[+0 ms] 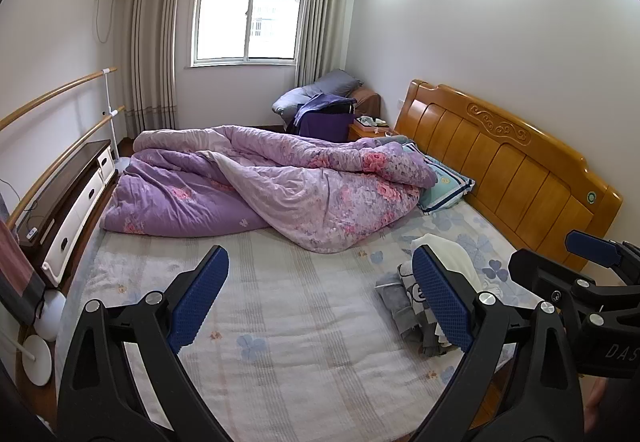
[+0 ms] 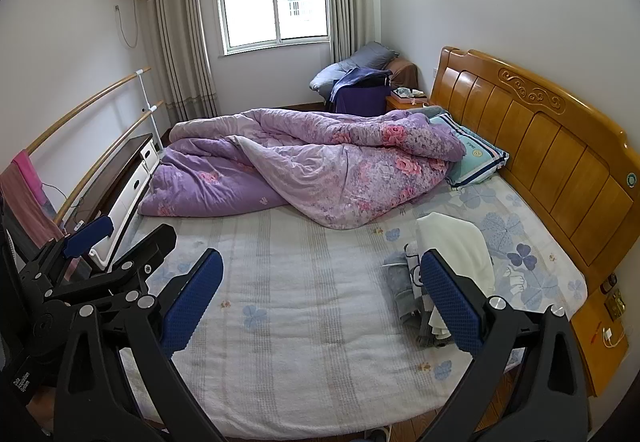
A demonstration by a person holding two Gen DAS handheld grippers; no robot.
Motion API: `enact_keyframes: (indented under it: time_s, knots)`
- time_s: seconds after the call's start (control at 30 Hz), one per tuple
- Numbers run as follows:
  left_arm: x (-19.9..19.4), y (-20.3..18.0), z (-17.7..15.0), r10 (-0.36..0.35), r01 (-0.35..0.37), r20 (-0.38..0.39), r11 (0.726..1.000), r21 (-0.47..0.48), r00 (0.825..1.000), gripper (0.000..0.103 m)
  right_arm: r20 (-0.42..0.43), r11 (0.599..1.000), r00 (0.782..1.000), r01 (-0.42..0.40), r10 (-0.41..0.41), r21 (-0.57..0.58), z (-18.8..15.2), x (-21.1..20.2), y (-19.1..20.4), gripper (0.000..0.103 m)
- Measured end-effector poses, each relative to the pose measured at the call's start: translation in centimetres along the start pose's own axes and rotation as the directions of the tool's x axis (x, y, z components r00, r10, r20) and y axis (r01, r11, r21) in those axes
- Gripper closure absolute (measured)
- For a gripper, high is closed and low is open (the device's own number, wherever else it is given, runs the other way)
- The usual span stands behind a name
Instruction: Fold large clothes
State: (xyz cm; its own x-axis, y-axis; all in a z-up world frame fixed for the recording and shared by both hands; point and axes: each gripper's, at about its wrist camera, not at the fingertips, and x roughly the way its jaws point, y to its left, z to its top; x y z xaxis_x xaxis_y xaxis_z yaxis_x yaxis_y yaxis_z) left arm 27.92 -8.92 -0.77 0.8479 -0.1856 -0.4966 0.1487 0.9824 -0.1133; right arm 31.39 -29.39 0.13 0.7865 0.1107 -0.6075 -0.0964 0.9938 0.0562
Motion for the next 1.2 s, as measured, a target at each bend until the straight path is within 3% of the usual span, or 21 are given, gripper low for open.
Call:
enact_keyframes:
  time_s: [1.2]
  knots:
    - [0.41, 0.60, 0.09, -0.012, 0.012, -0.007, 1.000, -0.004, 1.000, 0.009, -0.009, 1.000, 1.000, 0.003, -0.003, -0.005, 0.13, 0.25, -0.11, 0.008]
